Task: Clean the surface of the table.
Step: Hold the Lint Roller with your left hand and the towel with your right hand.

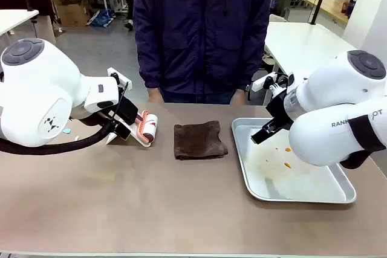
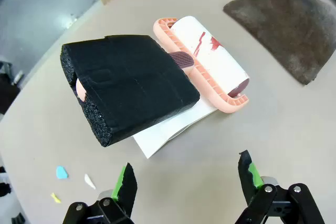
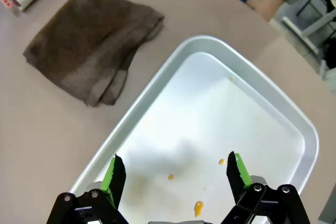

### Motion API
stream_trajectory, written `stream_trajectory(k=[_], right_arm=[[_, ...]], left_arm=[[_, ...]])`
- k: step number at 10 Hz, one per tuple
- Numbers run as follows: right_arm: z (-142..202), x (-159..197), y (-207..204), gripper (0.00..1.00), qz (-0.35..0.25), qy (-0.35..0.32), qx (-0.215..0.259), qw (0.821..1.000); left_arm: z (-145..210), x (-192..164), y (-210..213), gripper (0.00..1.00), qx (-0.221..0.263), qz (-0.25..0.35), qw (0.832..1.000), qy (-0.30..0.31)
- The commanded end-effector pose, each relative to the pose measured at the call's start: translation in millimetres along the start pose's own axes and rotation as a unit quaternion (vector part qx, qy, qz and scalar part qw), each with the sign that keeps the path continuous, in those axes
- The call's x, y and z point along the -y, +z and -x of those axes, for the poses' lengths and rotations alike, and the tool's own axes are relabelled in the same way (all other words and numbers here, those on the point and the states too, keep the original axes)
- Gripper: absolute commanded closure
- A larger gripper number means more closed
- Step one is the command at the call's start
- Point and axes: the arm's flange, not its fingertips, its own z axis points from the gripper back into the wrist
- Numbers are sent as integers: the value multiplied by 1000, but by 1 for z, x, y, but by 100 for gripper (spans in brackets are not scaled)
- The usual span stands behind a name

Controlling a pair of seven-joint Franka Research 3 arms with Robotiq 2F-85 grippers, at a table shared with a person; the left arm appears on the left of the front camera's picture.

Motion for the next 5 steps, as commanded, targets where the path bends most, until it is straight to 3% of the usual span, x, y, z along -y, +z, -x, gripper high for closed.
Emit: stream_trajectory(k=[1,5], right_arm=[[0,0,0,0,0,0,0,1000],[0,0,0,0,0,0,0,1000]], left_arm=[[0,0,0,0,0,0,1000,0],[0,0,0,0,0,0,1000,0]])
